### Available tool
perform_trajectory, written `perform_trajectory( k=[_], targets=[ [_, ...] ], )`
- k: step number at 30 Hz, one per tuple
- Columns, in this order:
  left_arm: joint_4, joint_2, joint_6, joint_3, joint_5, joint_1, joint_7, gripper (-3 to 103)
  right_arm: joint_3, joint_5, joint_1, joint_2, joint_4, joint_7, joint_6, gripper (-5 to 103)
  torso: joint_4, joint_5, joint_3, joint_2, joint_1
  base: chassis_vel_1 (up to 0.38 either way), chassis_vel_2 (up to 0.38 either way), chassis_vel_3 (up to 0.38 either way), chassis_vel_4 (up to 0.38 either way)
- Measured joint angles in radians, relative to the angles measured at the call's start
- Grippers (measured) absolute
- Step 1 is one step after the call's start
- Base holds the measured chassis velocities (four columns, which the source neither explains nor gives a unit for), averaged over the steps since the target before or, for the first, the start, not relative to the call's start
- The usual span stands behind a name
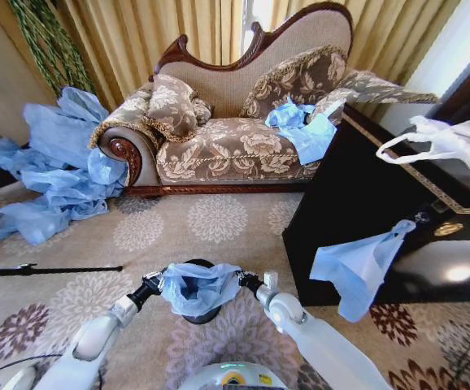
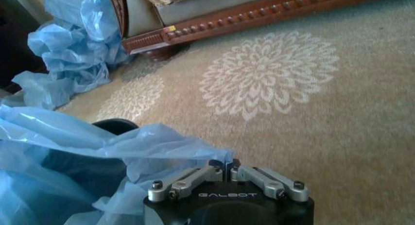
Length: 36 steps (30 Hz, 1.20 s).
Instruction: Place a garbage bag over the trash bin.
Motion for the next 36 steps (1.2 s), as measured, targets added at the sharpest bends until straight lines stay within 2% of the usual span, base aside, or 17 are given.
perform_trajectory(
  k=[5, 9, 13, 23, 31, 36],
  targets=[
    [0.022, 0.008, 0.027, 0.009, -0.037, -0.014, -0.002, 0, 0.001, -0.003, 0.024, 0.016, -0.035, -0.014, 0.003, 0, 0.0001, 0.0001, 0.000, 0.000, 0.000, 0.000, 0.000, 0.000, 0.000],
    [0.091, 0.015, 0.069, 0.033, -0.117, -0.059, -0.021, 0, 0.000, -0.018, 0.060, 0.038, -0.097, -0.044, 0.008, 0, 0.0000, 0.0000, 0.000, 0.000, 0.000, 0.000, 0.000, 0.000, 0.000],
    [0.145, 0.009, 0.086, 0.045, -0.156, -0.094, -0.023, 0, -0.005, -0.034, 0.078, 0.056, -0.137, -0.073, 0.010, 0, 0.0000, 0.0001, 0.000, 0.000, 0.000, 0.000, 0.000, 0.000, 0.000],
    [0.264, -0.047, 0.106, 0.085, -0.192, -0.187, -0.016, 0, -0.003, -0.081, 0.143, 0.122, -0.276, -0.148, 0.015, 0, 0.0001, 0.0002, 0.000, 0.000, 0.000, 0.000, 0.000, 0.000, 0.000],
    [0.313, -0.072, 0.143, 0.095, -0.220, -0.220, -0.015, 0, 0.011, -0.102, 0.172, 0.168, -0.353, -0.171, 0.006, 0, 0.0001, 0.0002, 0.000, 0.000, 0.000, 0.000, 0.000, 0.000, 0.000],
    [0.338, -0.086, 0.163, 0.095, -0.227, -0.221, -0.014, 0, 0.003, -0.118, 0.169, 0.171, -0.372, -0.184, -0.004, 0, -0.0001, 0.0001, 0.000, 0.000, 0.000, 0.000, 0.000, 0.000, 0.000]
  ],
)
